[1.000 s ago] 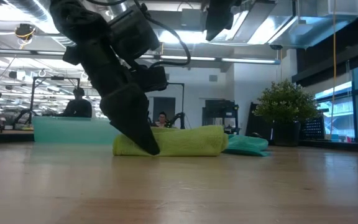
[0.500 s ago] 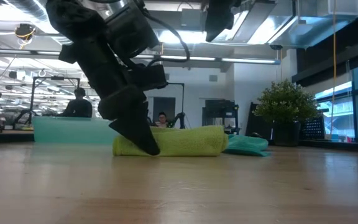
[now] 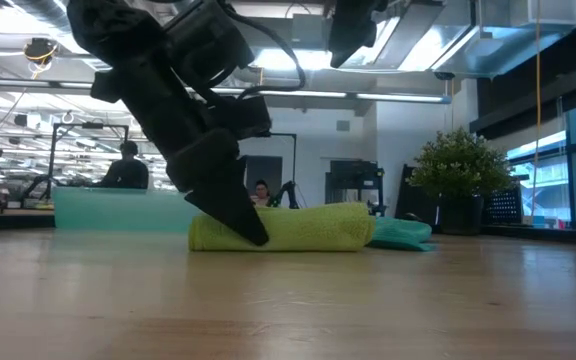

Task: Roll microfiber towels into tight, uniform cylinder then place into a basket
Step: Put the green microfiber cloth into the blue bin

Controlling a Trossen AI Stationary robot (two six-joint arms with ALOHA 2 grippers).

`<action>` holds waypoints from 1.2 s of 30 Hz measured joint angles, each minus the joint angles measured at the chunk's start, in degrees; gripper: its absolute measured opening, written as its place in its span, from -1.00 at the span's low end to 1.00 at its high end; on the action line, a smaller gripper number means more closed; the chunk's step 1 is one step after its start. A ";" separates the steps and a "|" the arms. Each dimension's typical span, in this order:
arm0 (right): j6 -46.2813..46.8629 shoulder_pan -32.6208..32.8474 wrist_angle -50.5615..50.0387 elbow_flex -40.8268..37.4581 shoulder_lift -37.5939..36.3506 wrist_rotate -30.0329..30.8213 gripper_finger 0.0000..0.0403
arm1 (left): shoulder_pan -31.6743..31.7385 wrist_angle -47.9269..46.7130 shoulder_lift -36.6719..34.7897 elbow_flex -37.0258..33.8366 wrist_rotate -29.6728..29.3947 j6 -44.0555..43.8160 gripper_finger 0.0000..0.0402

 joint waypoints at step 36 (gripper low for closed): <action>-0.13 0.00 2.35 0.00 0.02 -0.04 -0.15 | 7.00 -3.06 -0.24 0.13 0.09 -7.41 0.55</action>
